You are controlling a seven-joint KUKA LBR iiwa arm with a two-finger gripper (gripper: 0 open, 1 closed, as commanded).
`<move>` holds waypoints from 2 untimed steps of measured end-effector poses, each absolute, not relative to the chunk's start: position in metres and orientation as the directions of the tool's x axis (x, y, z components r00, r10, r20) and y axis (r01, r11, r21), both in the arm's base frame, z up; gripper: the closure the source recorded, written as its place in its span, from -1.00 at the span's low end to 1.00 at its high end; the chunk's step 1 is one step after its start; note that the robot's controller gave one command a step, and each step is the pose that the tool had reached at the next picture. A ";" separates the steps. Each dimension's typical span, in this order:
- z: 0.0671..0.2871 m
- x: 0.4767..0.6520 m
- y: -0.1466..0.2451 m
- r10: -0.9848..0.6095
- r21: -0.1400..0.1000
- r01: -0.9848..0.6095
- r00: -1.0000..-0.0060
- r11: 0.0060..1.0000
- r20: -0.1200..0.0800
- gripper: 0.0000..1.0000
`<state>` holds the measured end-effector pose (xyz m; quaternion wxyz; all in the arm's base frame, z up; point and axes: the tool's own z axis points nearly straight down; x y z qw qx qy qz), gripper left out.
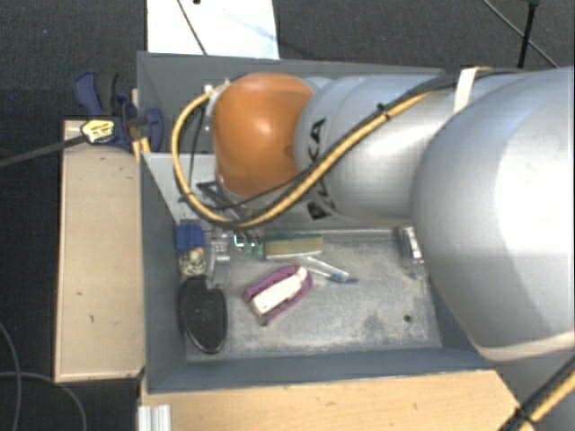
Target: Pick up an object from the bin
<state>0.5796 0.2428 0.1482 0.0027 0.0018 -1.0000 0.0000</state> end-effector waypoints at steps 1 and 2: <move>0.070 0.549 0.145 -0.574 0.002 -0.574 -0.819 0.819 -0.001 -1.00; 0.101 0.530 0.135 -0.655 0.000 -0.655 -0.755 0.755 0.000 -1.00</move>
Offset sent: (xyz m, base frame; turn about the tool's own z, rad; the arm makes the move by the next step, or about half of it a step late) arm -0.0304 -0.0976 -0.0782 -0.6118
